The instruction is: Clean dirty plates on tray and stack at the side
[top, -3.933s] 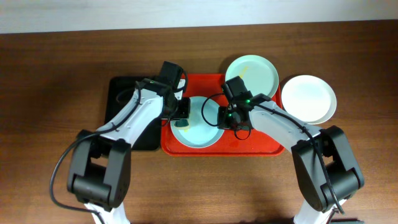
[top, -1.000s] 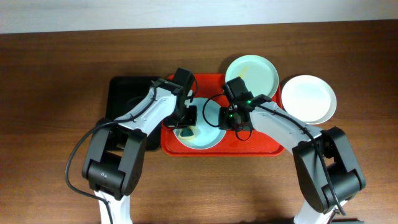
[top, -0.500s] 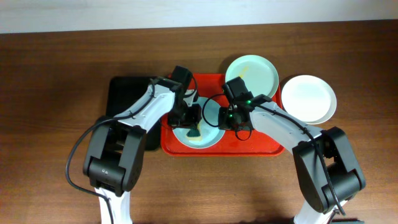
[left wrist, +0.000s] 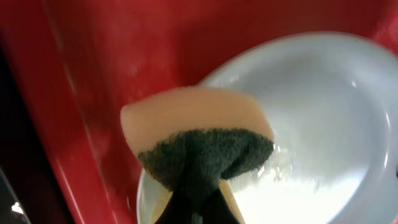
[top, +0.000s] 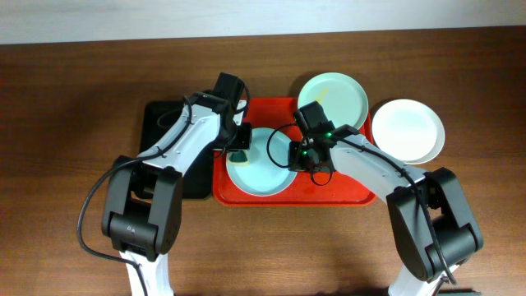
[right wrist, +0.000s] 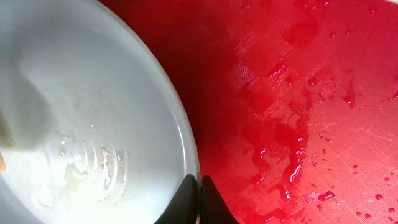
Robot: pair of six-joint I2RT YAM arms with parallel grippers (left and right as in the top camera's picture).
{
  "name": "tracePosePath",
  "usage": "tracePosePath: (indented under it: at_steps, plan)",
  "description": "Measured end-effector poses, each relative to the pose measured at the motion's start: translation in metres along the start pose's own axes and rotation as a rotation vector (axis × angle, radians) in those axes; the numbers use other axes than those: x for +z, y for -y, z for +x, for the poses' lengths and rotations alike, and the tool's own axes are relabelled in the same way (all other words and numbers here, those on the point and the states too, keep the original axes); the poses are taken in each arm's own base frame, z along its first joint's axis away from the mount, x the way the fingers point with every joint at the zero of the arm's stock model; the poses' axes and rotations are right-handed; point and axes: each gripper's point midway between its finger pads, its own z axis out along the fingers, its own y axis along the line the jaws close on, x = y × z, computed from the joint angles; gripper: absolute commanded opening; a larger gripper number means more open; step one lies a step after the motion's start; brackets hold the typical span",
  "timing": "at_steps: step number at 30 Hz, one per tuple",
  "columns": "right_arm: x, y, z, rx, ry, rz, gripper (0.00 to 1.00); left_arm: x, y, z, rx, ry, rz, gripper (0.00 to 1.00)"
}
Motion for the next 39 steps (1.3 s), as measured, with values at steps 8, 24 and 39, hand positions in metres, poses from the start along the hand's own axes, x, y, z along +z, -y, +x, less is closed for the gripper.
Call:
tracePosePath:
  at_steps: [8, 24, 39]
  plan:
    - [0.000, 0.000, 0.000, -0.001, 0.002, -0.001, 0.04, 0.019, 0.007, 0.001, 0.026, -0.012, -0.016, 0.00]
    - [0.000, 0.001, 0.001, 0.000, -0.001, 0.005, 0.04, 0.033, 0.060, 0.005, 0.062, -0.043, 0.172, 0.00]
    - [0.001, 0.000, 0.000, -0.001, 0.001, -0.004, 0.05, 0.027, 0.078, 0.014, 0.094, -0.061, 0.211, 0.00]
